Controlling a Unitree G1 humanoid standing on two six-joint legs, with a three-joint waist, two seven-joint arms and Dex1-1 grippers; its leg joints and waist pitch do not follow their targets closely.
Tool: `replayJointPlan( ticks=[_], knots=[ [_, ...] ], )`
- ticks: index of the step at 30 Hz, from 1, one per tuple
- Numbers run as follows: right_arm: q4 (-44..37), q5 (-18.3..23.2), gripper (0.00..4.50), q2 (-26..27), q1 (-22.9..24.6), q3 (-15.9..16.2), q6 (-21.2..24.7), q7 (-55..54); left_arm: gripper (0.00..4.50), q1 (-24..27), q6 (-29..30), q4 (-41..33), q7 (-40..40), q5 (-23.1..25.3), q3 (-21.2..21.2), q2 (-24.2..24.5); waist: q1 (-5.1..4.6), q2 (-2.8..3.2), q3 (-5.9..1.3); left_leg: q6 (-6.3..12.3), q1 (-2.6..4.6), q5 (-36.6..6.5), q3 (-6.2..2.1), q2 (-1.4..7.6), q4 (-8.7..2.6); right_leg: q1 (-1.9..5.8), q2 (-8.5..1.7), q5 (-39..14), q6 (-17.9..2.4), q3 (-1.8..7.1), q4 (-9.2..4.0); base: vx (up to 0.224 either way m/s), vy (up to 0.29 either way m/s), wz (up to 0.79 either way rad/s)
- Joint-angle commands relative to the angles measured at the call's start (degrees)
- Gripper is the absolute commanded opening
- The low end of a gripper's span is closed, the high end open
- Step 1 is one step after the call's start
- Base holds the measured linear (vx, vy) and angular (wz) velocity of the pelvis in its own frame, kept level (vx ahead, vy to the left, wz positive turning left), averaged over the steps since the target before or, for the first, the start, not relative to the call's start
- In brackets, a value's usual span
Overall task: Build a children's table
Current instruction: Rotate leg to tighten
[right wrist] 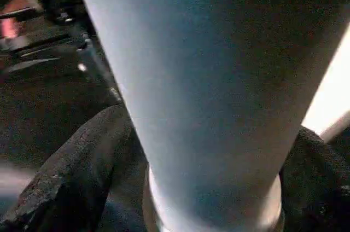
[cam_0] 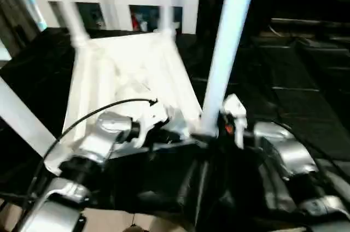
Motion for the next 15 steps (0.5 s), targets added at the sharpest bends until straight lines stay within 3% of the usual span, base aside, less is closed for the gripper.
replayJointPlan(
  ticks=[1, 7, 15],
  knots=[
    [-2.37, 0.81, 3.8, 0.27, 0.37, 2.27, 0.21, 2.39, 0.0, -0.91, -0.89, -3.82, -2.88, -2.42, -0.52, -0.15, -0.12, -0.22, -3.6, 3.17, 0.59, -13.4, -0.13, 2.06, -3.7, 3.01, -3.48, -14.1, -12.53, 2.42, -3.97, 0.0, 0.0, 0.0],
    [-3.57, 1.55, 3.34, 0.03, 0.39, 2.53, 1.77, 3.68, 0.0, -1.08, -0.55, -3.5, -4.19, -2.37, -0.53, 0.62, 0.35, -0.1, -3.72, 2.83, 0.68, -12.72, -0.07, 2.04, -3.61, 2.96, -3.42, -11.95, -13.1, 2.44, -3.73, 0.0, 0.0, 0.0],
    [-3.11, 1.06, 2.73, 2.04, 1.55, 2.59, 1.78, 1.27, 0.0, -1.54, -0.91, -2.37, -0.78, -1.59, -0.06, -0.57, 0.37, -0.19, -3.7, 2.53, 0.6, -12.96, -0.12, 1.99, -3.64, 3.03, -3.5, -13.24, -12.46, 2.42, -3.85, 0.0, 0.0, 0.0]
  ],
)
